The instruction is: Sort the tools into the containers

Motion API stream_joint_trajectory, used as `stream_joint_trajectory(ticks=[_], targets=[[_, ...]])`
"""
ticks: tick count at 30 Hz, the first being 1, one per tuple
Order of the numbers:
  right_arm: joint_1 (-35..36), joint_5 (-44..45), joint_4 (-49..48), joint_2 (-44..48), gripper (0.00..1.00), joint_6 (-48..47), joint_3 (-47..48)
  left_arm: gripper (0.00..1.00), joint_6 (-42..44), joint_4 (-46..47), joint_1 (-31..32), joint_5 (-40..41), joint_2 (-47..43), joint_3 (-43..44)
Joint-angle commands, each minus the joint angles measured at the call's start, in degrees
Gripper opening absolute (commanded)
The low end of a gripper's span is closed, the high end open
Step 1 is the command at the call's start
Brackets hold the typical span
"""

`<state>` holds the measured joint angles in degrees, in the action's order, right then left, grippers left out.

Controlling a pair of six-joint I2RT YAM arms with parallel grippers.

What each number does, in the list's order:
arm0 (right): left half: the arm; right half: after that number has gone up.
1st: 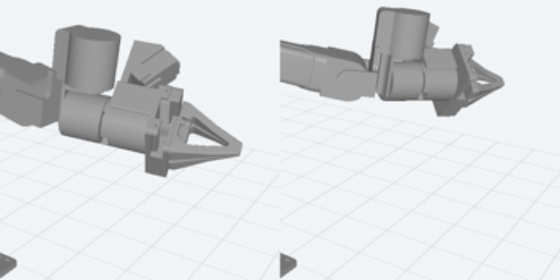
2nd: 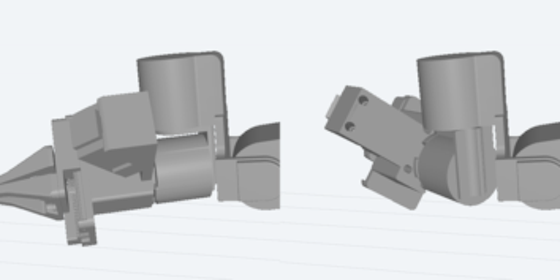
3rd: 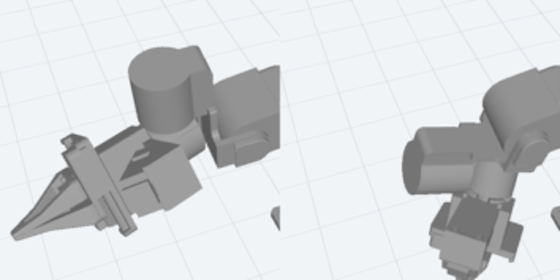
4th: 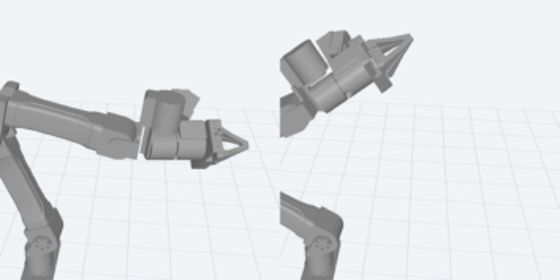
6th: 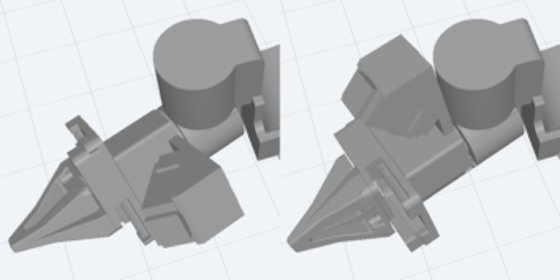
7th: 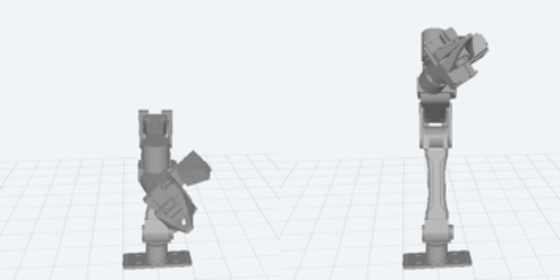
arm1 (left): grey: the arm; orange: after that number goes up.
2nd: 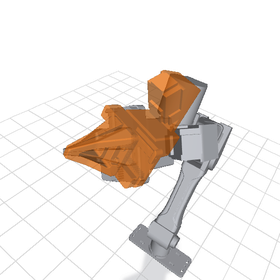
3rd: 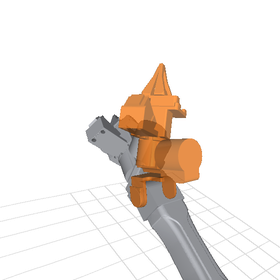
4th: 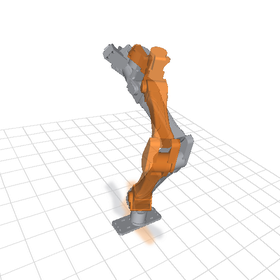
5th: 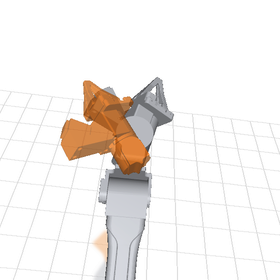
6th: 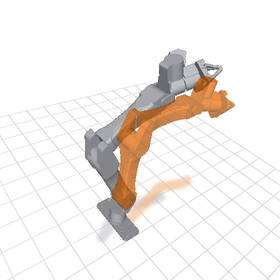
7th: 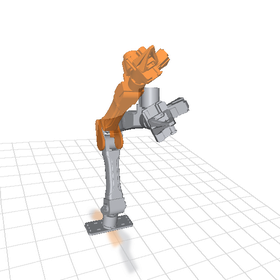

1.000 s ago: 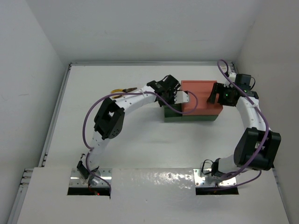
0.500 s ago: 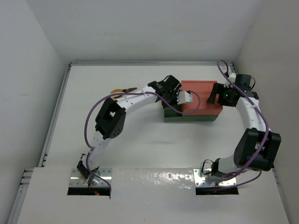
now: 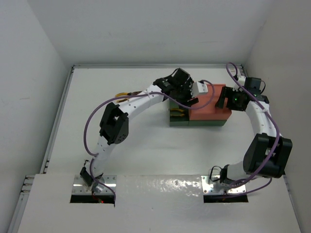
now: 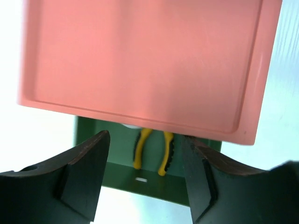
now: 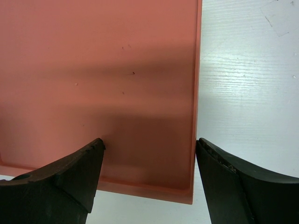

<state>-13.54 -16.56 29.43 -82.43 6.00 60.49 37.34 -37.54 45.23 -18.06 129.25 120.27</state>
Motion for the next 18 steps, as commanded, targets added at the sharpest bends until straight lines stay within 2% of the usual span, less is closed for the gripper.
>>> stream_joint_trajectory(ticks=[1,5,7,9,11,14,18], targets=[[0.4,0.0,2.9,0.4,0.77,-1.1,-1.6,0.6,-6.0,2.8,-1.6,0.1,-3.7,6.5],[0.3,0.0,3.2,0.4,0.77,-1.2,-1.3,0.7,-15.9,9.0,-7.2,-3.1,-10.8,3.5],[0.3,-0.2,3.3,0.8,0.77,-1.3,-1.0,0.72,-16.7,11.2,-12.5,-3.4,-14.7,-0.9],[0.3,-0.7,3.1,1.0,0.77,-1.3,-0.9,0.72,-14.9,9.6,-16.8,2.3,-15.8,-3.5],[0.4,-1.6,3.3,1.0,0.77,-1.3,-0.7,0.7,-12.6,6.5,-21.6,7.5,-14.7,-5.6],[0.3,-1.9,3.2,1.0,0.78,-1.3,-0.6,0.69,-11.9,1.3,-27.9,6.2,-11.4,-6.5],[0.3,-2.1,3.2,0.9,0.78,-1.3,-0.5,0.76,-9.8,-3.8,-32.7,5.6,-7.0,-7.7]])
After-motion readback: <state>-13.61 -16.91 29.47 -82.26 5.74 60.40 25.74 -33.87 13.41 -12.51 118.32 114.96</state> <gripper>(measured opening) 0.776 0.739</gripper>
